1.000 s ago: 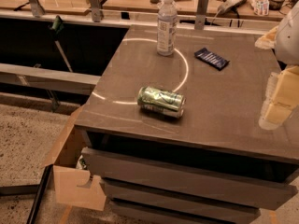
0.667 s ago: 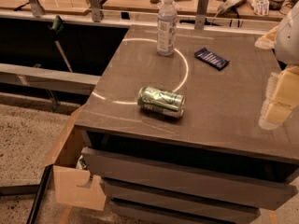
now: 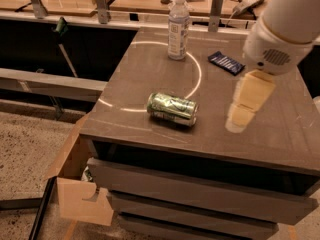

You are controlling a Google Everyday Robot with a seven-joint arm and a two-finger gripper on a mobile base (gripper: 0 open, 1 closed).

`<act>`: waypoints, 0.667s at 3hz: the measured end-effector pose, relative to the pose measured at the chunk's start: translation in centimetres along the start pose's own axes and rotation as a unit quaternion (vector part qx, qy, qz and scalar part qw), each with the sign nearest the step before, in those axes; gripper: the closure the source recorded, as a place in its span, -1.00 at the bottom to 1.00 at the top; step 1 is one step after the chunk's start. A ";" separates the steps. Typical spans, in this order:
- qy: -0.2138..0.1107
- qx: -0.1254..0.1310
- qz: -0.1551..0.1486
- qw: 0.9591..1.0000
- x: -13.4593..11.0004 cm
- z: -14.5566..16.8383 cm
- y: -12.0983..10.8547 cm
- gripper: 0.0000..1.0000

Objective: Place green can upright

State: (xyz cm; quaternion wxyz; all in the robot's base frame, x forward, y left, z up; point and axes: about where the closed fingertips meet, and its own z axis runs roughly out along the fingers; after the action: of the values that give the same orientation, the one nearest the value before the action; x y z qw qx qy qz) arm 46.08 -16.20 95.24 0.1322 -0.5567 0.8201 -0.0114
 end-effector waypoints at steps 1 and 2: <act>0.006 -0.014 0.037 0.999 -2.2 2.2 0.2 -1.00; 0.007 -0.033 0.062 0.997 -4.4 4.6 0.7 -1.00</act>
Offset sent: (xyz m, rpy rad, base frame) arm 0.0280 0.0786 -0.0635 0.0599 0.1486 -0.1628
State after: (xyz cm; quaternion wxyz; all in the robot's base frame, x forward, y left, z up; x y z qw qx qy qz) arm 48.01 -11.30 91.55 0.1084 -0.5086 0.8540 0.0197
